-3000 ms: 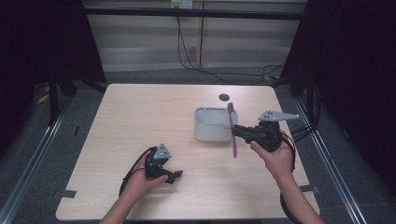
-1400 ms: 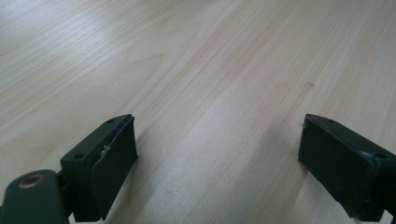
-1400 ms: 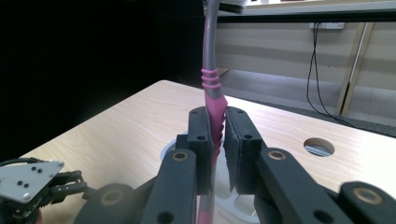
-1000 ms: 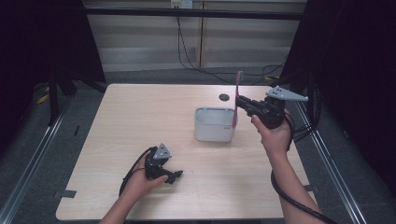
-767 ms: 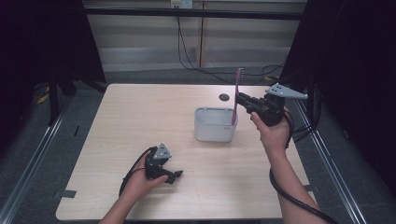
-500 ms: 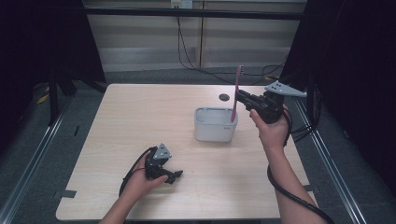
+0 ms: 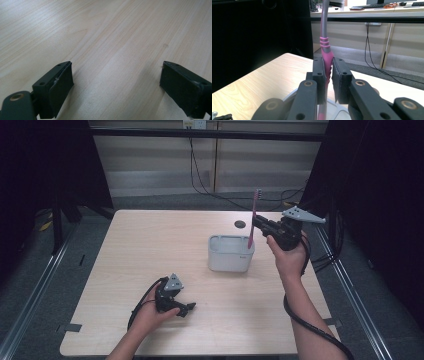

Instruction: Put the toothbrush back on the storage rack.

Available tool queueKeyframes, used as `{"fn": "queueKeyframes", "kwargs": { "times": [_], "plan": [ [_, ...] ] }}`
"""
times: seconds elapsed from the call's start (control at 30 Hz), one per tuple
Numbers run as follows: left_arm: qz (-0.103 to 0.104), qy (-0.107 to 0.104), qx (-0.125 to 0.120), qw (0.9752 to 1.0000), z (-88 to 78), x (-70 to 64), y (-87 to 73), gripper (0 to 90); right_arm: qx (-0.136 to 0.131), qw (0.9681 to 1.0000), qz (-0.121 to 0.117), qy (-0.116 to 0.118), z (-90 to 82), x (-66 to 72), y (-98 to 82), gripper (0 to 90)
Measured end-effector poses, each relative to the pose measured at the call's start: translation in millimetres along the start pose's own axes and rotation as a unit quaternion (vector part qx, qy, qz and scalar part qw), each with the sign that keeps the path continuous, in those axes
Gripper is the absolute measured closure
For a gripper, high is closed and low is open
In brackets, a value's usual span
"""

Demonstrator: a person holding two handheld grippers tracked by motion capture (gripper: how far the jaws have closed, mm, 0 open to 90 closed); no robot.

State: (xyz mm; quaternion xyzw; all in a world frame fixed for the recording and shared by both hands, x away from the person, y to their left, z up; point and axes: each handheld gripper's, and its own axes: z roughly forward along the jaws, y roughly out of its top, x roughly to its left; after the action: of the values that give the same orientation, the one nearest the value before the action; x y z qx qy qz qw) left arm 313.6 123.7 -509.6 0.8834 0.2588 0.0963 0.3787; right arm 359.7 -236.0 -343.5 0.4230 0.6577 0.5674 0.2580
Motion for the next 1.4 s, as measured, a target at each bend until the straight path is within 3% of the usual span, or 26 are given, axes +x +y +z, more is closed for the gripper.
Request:
{"fn": "queueKeyframes", "kwargs": {
  "times": [0.47, 1.4],
  "plan": [
    [0.0, -0.002, -0.001, 1.0, 0.1, 0.1, -0.1, 10.9, 0.005, 0.9999, -0.003, -0.009, 9.1, -0.9, -2.9, 81.5],
    [0.0, -0.001, -0.002, 1.0, 0.3, 0.0, 0.0, 10.9, 0.018, 0.9995, -0.004, -0.026, 18.7, -10.6, -27.9, 81.4]
  ]
}}
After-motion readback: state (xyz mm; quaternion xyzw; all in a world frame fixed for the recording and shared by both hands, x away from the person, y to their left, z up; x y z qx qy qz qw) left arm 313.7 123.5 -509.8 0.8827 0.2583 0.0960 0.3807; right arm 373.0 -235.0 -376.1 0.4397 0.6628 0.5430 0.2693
